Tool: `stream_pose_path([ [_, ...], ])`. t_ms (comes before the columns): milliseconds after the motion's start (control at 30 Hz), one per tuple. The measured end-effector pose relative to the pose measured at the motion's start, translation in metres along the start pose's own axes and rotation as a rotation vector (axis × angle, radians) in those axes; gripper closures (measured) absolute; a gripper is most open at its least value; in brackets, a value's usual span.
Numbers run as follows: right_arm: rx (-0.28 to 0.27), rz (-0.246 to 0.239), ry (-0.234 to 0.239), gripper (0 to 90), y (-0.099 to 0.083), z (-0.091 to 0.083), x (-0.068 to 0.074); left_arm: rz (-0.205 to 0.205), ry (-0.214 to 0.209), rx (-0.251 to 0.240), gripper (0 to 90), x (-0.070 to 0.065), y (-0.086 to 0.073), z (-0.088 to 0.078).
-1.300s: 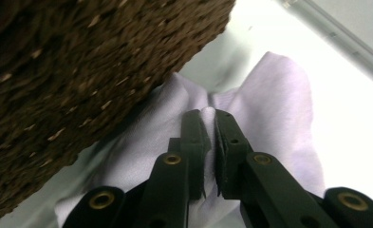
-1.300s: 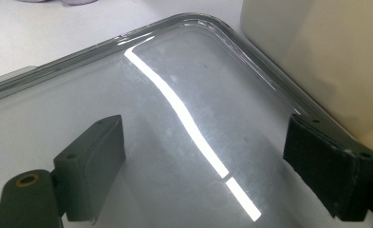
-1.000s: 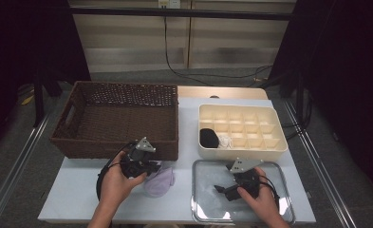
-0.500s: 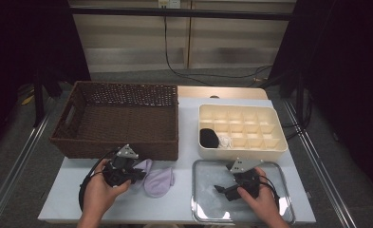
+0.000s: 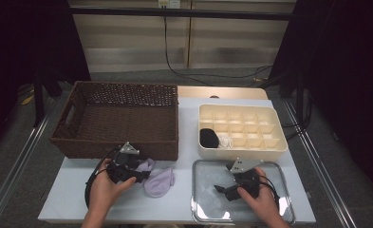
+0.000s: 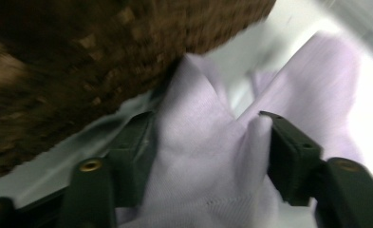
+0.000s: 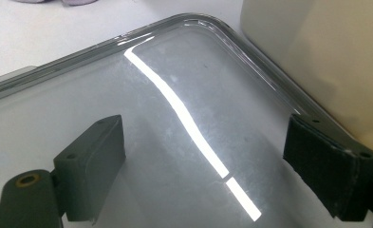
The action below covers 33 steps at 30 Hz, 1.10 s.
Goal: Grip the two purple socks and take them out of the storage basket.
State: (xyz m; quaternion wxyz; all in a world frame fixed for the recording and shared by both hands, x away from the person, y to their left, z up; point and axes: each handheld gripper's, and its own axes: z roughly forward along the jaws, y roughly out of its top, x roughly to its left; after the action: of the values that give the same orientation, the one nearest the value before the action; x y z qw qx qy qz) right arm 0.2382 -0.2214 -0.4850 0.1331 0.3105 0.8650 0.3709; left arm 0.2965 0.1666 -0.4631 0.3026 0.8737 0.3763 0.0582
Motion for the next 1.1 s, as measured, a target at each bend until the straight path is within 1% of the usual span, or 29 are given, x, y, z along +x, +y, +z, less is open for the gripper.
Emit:
stream_pose_path([
  [33, 0.000, -0.001, -0.001, 12.9, 0.000, 0.000, 0.000, 0.000, 0.002, 0.001, 44.9, 0.000, 0.000, 0.000],
  [100, -0.001, 0.000, 0.000, 12.9, 0.000, 0.000, 0.000, 0.005, 0.004, 0.010, 54.1, 0.001, 0.001, -0.003],
  [133, 0.000, 0.000, -0.001, 12.9, 0.000, 0.000, 0.000, 0.009, 0.012, 0.010, 61.8, 0.001, 0.001, -0.004],
  [167, 0.000, -0.001, -0.001, 12.9, 0.000, 0.000, 0.000, 0.022, 0.024, 0.012, 69.0, 0.002, 0.000, -0.004],
  [200, 0.000, -0.001, -0.001, 12.9, 0.000, 0.000, 0.000, 0.016, 0.020, 0.011, 72.9, 0.002, 0.000, -0.004],
  [267, 0.000, 0.000, -0.001, 12.9, 0.000, 0.000, 0.000, 0.022, 0.019, 0.012, 76.9, 0.002, 0.002, -0.006],
  [300, -0.001, 0.000, 0.000, 12.9, 0.000, 0.000, 0.000, 0.030, 0.021, 0.010, 77.5, 0.001, 0.003, -0.008],
  [333, 0.000, -0.001, -0.001, 12.9, 0.000, 0.000, 0.000, 0.029, 0.022, 0.003, 77.7, 0.000, 0.004, -0.009],
  [367, 0.000, 0.000, 0.001, 12.9, 0.000, 0.000, 0.000, 0.033, 0.011, -0.014, 77.8, -0.002, 0.006, -0.011],
  [433, -0.001, -0.002, 0.001, 12.9, 0.000, 0.000, 0.000, 0.053, 0.007, -0.028, 77.7, -0.007, 0.010, -0.013],
  [467, -0.002, 0.000, 0.001, 12.9, 0.000, 0.000, 0.000, 0.061, 0.003, -0.038, 77.7, -0.011, 0.013, -0.014],
  [500, -0.001, -0.001, 0.000, 12.9, 0.000, 0.000, 0.000, 0.079, -0.013, -0.047, 77.7, -0.014, 0.017, -0.015],
  [533, -0.001, -0.002, 0.000, 12.9, 0.000, 0.000, 0.000, 0.093, -0.019, -0.056, 77.7, -0.018, 0.021, -0.016],
  [600, 0.000, -0.004, 0.000, 12.9, 0.000, 0.000, 0.000, 0.109, -0.033, -0.074, 77.7, -0.025, 0.027, -0.016],
  [667, 0.000, -0.003, -0.001, 12.8, 0.000, 0.000, 0.000, 0.127, -0.057, -0.093, 77.7, -0.031, 0.033, -0.014],
  [700, 0.000, -0.001, -0.001, 12.8, 0.000, 0.000, 0.000, 0.140, -0.062, -0.094, 77.6, -0.034, 0.036, -0.011],
  [733, 0.002, -0.003, -0.001, 12.8, 0.000, 0.000, 0.000, 0.143, -0.065, -0.096, 77.5, -0.036, 0.038, -0.009],
  [767, 0.002, -0.003, -0.001, 12.8, 0.001, 0.000, 0.000, 0.152, -0.080, -0.099, 77.3, -0.039, 0.041, -0.006],
  [800, 0.002, -0.003, -0.004, 12.7, 0.001, 0.000, 0.000, 0.156, -0.088, -0.095, 76.9, -0.041, 0.042, -0.004],
  [833, 0.003, -0.001, -0.005, 12.7, 0.001, 0.000, 0.001, 0.168, -0.083, -0.098, 76.6, -0.045, 0.044, -0.002],
  [867, 0.003, -0.002, -0.008, 12.6, 0.001, 0.000, 0.001, 0.181, -0.089, -0.098, 76.4, -0.047, 0.045, 0.001],
  [933, 0.006, 0.000, -0.011, 12.4, 0.001, 0.001, 0.001, 0.194, -0.097, -0.088, 74.0, -0.051, 0.046, 0.006],
  [1000, 0.007, 0.004, -0.013, 12.4, 0.002, 0.001, 0.002, 0.211, -0.100, -0.058, 71.9, -0.054, 0.045, 0.010],
  [1067, 0.006, 0.002, -0.015, 12.5, 0.003, 0.002, 0.003, 0.214, -0.113, -0.042, 66.5, -0.055, 0.043, 0.013],
  [1100, 0.009, 0.008, -0.017, 12.6, 0.004, 0.002, 0.004, 0.216, -0.111, -0.036, 65.4, -0.055, 0.042, 0.013],
])
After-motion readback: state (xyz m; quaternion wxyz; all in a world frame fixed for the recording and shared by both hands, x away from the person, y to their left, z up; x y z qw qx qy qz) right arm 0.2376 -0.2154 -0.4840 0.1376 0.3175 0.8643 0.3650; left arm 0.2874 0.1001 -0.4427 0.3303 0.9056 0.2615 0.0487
